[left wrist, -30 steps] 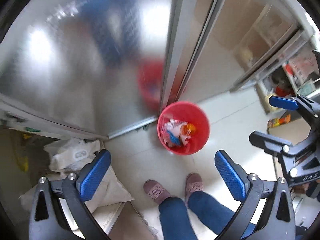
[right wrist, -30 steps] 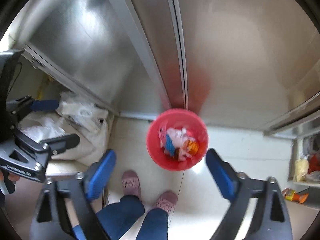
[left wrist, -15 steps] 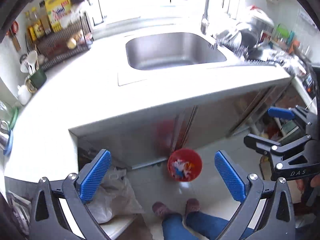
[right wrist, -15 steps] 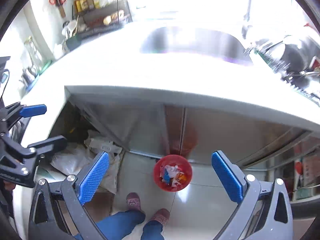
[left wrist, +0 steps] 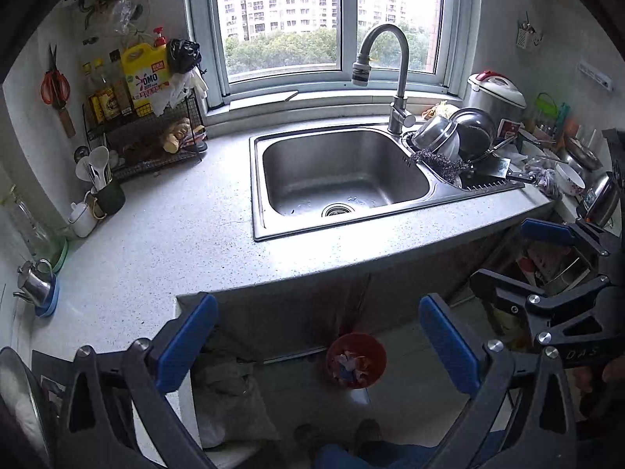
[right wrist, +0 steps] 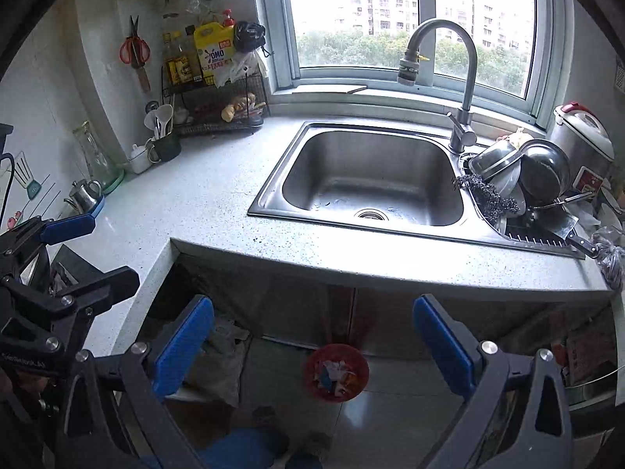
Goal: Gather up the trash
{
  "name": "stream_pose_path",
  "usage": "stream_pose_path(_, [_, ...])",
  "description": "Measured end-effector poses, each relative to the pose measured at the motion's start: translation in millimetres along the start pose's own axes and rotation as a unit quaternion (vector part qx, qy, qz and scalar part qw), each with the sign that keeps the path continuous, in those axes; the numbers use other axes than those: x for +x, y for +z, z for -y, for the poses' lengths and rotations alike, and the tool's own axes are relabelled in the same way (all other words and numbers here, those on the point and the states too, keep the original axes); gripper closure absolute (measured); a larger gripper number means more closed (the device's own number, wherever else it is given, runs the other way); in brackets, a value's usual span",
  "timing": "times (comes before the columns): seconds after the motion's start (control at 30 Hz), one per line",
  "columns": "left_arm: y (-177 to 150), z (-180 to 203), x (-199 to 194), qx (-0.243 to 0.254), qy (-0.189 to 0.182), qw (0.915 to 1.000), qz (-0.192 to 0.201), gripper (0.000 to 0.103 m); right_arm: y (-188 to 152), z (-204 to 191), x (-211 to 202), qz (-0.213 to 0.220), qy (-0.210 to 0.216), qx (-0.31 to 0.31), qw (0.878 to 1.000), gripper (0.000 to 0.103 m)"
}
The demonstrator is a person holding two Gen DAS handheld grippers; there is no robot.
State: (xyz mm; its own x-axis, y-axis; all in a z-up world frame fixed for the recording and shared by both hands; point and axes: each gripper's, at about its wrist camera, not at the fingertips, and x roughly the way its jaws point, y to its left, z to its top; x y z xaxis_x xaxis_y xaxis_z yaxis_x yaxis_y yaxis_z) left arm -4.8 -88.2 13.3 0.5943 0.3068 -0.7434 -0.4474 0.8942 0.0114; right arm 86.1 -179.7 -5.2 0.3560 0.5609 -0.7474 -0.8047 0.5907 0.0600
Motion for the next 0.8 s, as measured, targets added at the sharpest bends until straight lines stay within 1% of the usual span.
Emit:
stream_pose_path(0.13, [-0.1, 2.6, -4.4, 0.004, 0.013, 0.9999, 0.007, 0.000, -1.1, 0.5, -5.6, 0.010, -0.007, -0.001, 1.000, 0.001])
stream_pose_path(0.37, [0.1, 5.5, -6.0, -0.003, 0.008, 0.9999, 0.008, 0.000, -0.2, 2.4, -12.6, 0.015, -0.009, -0.011, 1.000, 0.001])
stream_pose_path(0.57, [-0.6, 7.3, -5.4, 0.005, 0.015, 0.9999, 0.006, 0.000, -2.5, 2.5, -14.5, 0.014, -0.011, -0.005, 1.000, 0.001])
stream_pose_path(0.8, [-1.1, 6.2, -5.3, 0.000, 0.009, 0.9999, 0.007, 0.000, -2.6, 4.2, -17.2, 0.013, -0.016, -0.001, 1.000, 0.001])
